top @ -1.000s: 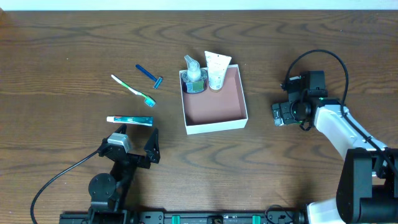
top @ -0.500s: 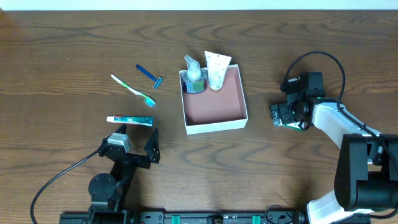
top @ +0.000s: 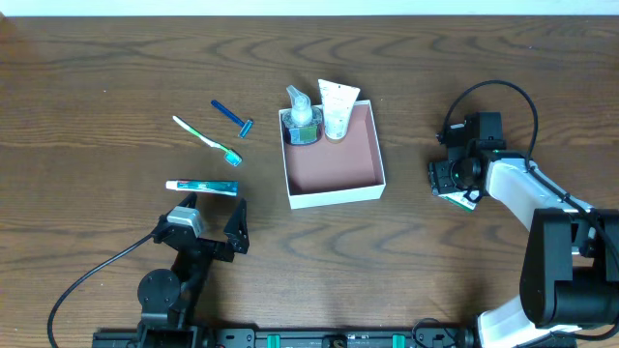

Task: Pack container
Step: 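Lower the right gripper and grasp the soap bar package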

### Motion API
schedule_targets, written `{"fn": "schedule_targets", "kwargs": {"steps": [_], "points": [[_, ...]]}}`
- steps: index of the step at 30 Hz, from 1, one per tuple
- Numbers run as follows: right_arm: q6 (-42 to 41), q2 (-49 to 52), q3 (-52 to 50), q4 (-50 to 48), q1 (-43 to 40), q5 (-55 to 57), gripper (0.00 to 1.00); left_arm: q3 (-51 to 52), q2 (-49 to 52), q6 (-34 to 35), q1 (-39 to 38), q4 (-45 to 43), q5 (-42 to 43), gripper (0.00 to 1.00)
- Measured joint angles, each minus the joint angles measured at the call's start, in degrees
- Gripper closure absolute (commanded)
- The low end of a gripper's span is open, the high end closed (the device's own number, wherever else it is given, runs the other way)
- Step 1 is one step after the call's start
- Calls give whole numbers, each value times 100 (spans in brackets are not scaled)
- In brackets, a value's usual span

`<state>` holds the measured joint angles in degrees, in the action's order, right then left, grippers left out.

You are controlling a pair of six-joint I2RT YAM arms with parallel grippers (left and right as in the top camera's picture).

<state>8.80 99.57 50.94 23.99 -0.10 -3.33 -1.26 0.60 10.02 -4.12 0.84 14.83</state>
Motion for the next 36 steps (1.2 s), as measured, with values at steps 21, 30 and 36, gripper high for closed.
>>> {"fn": "schedule_targets", "kwargs": {"steps": [21,30,36], "points": [[734,-22,146,710,0,-109,1,0,0,0,0,0,0,2],[1550,-22,195,1263,0,50,13,0,0,0,0,0,0,2],[1609,-31,192,1416,0,103,34,0,0,0,0,0,0,2]]}}
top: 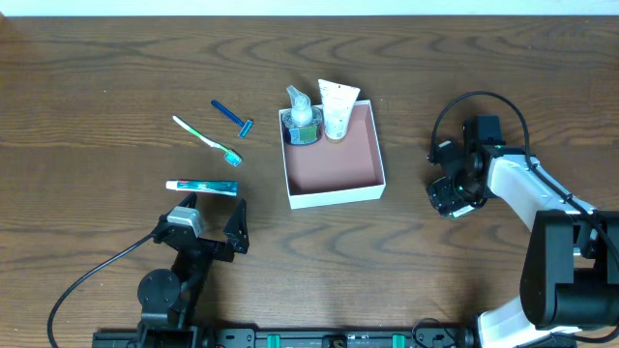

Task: Pack container
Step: 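Lower the right gripper and grasp the soap bar package, then carry the soap bar package over the box and lower it inside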

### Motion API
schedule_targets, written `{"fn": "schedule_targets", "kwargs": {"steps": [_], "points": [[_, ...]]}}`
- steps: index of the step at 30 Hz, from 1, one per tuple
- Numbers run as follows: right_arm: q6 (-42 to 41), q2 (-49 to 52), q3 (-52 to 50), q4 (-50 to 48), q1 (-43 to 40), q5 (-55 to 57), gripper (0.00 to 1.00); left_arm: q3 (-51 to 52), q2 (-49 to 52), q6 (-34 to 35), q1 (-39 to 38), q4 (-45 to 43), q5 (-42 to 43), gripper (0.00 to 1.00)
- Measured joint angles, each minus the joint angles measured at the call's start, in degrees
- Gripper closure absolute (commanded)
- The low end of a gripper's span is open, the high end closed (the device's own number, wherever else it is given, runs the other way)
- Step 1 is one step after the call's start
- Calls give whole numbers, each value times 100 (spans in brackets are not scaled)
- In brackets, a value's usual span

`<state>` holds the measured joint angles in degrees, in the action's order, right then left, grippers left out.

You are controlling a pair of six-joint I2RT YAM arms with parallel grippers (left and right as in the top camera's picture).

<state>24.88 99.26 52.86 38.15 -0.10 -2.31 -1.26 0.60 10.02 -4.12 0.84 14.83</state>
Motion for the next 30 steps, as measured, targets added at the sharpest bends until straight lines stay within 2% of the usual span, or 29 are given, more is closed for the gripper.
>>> {"fn": "schedule_targets", "kwargs": {"steps": [3,11,13,15,19,24,30], "points": [[-162,-2,0,-24,-2,-42,44,0,0,0,0,0,0,2],[-787,-17,-4,-225,-11,-476,51,0,0,0,0,-2,0,2],[-962,-17,-7,-289,-11,-619,56,0,0,0,0,0,0,2],[-1126,-20,-7,-323,-11,-739,68,0,0,0,0,-2,0,2],[-1375,-20,-4,-326,-11,-903,77,0,0,0,0,0,0,2],[-1530,-17,46,-116,-11,-1335,78,0,0,0,0,-2,0,2],[-1609,-74,463,625,-11,-1902,79,0,0,2,0,0,0,2]]}}
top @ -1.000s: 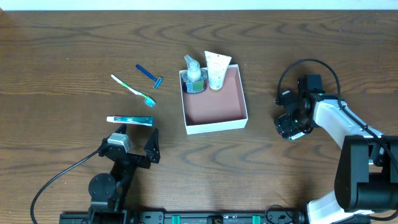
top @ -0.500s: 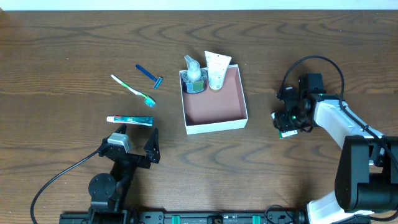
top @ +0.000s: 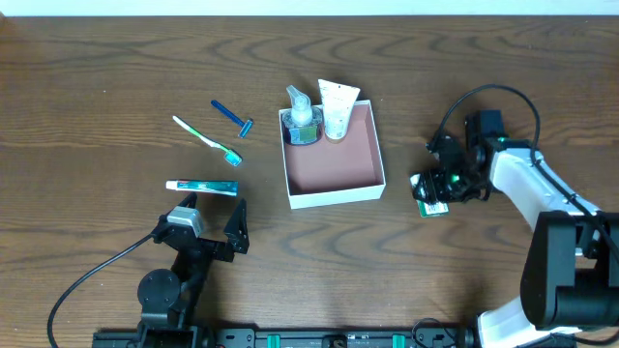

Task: Pack container
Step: 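Carry the soap bar package over the box and lower it inside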

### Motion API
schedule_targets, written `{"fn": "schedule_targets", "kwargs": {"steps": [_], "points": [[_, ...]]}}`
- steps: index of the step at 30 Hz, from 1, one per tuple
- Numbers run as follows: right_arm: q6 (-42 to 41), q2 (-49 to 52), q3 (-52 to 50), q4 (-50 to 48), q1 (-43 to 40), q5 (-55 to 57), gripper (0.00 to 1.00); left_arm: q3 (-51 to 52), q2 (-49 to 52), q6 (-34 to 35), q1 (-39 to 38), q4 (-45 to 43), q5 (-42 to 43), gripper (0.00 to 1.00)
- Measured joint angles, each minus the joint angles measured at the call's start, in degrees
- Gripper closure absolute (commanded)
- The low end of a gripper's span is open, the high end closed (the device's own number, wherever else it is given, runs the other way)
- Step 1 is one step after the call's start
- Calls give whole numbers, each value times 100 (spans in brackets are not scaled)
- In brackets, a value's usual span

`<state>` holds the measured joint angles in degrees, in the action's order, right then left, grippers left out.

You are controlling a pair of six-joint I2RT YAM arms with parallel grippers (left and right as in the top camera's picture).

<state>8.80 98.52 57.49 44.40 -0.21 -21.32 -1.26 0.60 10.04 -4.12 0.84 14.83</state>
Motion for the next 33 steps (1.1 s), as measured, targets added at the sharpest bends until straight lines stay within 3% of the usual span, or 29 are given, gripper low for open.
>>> {"fn": "schedule_targets", "kwargs": {"steps": [8,13,22,33], "points": [[9,-879,942,1016,0,-442,78,0,0,-2,0,0,0,2],[-2,-1513,1329,1029,59,-800,76,0,0,-2,0,0,0,2],[-675,-1904,1401,142,1224,-1088,76,0,0,-2,0,0,0,2],[-2181,-1117,1401,-1513,2988,114,76,0,2,-2,0,0,0,2]]}}
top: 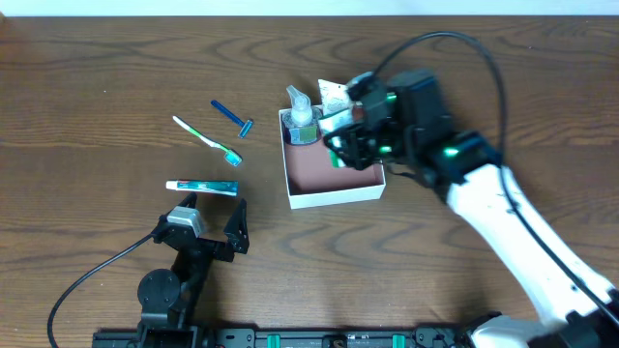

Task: Pack container
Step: 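Carry the soap bar package over the box and lower it inside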

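Note:
A white box point(336, 195) with a reddish floor stands mid-table. A clear pump bottle point(301, 118) and a white tube point(335, 97) stand at its far end. My right gripper point(340, 142) hangs over the box's far right part, shut on a small white and green pack point(335, 124). Left of the box on the table lie a blue razor point(232, 118), a green and white toothbrush point(207, 140) and a toothpaste tube point(201, 187). My left gripper point(210, 220) rests open near the front edge, just below the toothpaste.
The right arm's white links point(513, 227) stretch from the front right corner across the table toward the box. A black cable point(92, 275) trails from the left arm's base along the front left.
My right gripper, then right of the box with the white and green pack in it, is now over the box beside the tube. The left arm has not moved.
My right gripper was down on the white and green pack at the table's right side. Then it stood a little nearer the front over the same spot. Then it held the pack closer to the box, and now holds it over the box.

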### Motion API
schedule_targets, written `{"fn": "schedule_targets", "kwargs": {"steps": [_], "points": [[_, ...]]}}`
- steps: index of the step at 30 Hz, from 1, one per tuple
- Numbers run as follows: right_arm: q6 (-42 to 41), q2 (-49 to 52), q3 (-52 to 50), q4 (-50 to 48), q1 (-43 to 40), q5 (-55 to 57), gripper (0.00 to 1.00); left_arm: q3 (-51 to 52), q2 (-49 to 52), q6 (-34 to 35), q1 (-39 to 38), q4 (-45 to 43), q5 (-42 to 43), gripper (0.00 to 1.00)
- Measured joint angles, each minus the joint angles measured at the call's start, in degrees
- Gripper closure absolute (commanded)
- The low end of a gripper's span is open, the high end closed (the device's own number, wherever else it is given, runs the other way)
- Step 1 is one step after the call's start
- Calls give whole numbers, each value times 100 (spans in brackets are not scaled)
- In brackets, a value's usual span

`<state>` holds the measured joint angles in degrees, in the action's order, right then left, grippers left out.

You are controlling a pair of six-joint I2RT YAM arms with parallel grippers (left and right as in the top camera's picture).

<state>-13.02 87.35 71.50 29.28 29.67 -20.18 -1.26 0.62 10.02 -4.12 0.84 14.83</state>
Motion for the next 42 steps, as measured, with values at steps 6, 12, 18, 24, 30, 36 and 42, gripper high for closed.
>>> {"fn": "schedule_targets", "kwargs": {"steps": [6,12,18,24,30,36,42], "points": [[-555,868,0,-326,437,931,77,0,0,0,0,0,0,2],[-787,1486,0,-560,509,1364,79,0,0,2,0,0,0,2],[-929,1853,0,-772,535,1486,79,0,0,0,0,-2,0,2],[-1067,2039,0,-914,798,1515,80,0,0,0,0,-2,0,2],[-1091,2039,0,-977,918,1510,68,0,2,0,0,0,0,2],[-1097,2039,0,-979,918,1513,48,0,0,0,0,-2,0,2],[-1117,2039,0,-979,918,1513,42,0,0,0,0,-2,0,2]]}}
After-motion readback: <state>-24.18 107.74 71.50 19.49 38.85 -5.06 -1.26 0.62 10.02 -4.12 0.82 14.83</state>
